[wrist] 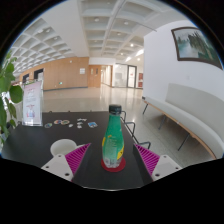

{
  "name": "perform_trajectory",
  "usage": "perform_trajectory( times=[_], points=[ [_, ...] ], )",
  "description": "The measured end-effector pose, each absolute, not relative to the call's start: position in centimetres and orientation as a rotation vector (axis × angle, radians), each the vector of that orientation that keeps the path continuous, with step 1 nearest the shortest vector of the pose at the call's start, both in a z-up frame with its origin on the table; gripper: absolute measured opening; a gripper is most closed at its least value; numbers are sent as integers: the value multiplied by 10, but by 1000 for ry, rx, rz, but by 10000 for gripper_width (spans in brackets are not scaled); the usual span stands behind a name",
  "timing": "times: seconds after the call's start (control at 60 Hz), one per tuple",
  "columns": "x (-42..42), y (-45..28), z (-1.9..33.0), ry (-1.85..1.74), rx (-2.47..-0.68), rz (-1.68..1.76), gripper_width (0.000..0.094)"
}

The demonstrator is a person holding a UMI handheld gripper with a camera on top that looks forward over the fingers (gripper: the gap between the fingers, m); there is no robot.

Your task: Pour water

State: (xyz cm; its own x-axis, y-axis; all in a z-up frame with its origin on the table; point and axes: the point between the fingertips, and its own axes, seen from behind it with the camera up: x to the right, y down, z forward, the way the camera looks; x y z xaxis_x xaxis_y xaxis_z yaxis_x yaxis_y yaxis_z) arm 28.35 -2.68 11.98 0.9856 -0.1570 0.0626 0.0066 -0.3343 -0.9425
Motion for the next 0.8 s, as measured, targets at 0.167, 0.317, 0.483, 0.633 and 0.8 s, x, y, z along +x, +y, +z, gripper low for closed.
perform_trajectory(
  times=[0.167,0.317,0.483,0.633,0.8],
  points=[
    [253,-105,162,49,-1907,-206,860],
    [225,-181,195,13,-1890,-219,857],
    [202,-247,218,33,-1883,-158,857],
    [196,-282,230,39,-1876,-155,857],
    [188,-306,231,59,-1883,-122,858]
  ],
)
